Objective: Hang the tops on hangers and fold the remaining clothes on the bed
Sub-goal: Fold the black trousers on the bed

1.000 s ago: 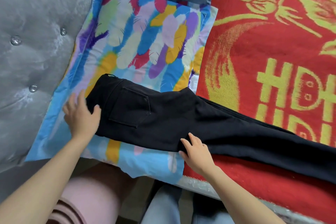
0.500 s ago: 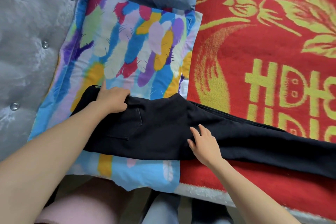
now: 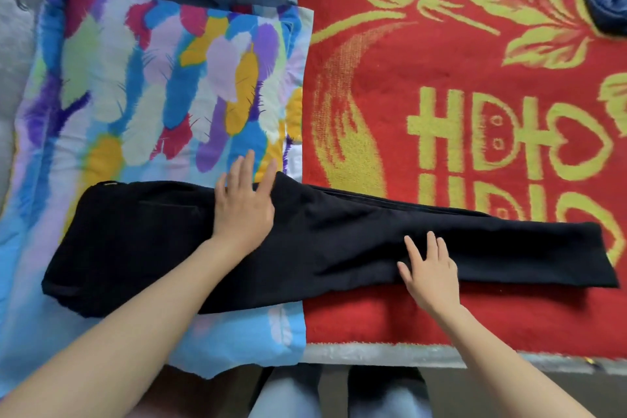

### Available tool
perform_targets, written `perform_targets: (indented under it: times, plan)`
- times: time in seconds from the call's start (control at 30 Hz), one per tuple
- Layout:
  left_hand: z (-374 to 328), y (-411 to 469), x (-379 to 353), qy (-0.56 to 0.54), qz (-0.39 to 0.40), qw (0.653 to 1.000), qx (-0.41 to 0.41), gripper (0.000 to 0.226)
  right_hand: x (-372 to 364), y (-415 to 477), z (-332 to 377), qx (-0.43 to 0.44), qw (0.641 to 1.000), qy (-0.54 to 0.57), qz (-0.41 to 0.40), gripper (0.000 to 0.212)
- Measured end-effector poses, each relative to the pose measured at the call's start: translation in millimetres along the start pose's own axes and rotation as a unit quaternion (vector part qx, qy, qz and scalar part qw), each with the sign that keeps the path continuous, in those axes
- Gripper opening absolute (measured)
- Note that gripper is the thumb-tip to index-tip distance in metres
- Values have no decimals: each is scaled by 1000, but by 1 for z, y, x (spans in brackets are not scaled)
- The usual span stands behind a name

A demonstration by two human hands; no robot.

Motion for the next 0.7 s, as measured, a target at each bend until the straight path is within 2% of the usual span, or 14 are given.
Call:
perform_targets:
  times: [0.07,0.1,0.17,0.23,0.3,0.4,0.5,0.57,0.63,0.7]
  plan:
    - [-57,-10,-9,-12,61,995,-79,75,-3,3,-28,-62,998,-8,28,59]
    - [-78,-18,-15,-10,116,988,-97,75,-4,7,-37,-71,996,-3,49,58]
    - [-117,-34,-40,17,240,963,-122,69,-4,14,-55,-70,993,8,91,55]
    - [-143,-44,-54,34,314,941,-118,65,-1,20,-69,-42,992,0,119,53]
    - [-157,-49,-63,43,339,933,-117,64,2,23,-76,-11,991,-24,130,50]
    - [-188,-46,-70,52,373,919,-119,64,9,24,-109,-15,994,-49,92,42]
    - [-220,-41,-77,58,376,915,-132,64,18,22,-166,-103,994,-22,34,41]
    - [-238,-33,-81,62,355,924,-129,65,23,21,-208,-161,987,19,13,50]
    - [-259,-21,-89,68,340,931,-116,65,26,20,-257,-225,971,77,4,58]
    - [-276,-12,-101,82,359,924,-101,66,24,19,-303,-289,946,146,17,56]
Point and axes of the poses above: each hand's wrist, its own y-axis towards the middle knuckle, its own x-axis out of the back of the hand, z = x × y, the point moved 4 cm from there along y, towards the middle knuckle, and after that the axes turned 4 degrees about y, right-handed, at the moved point
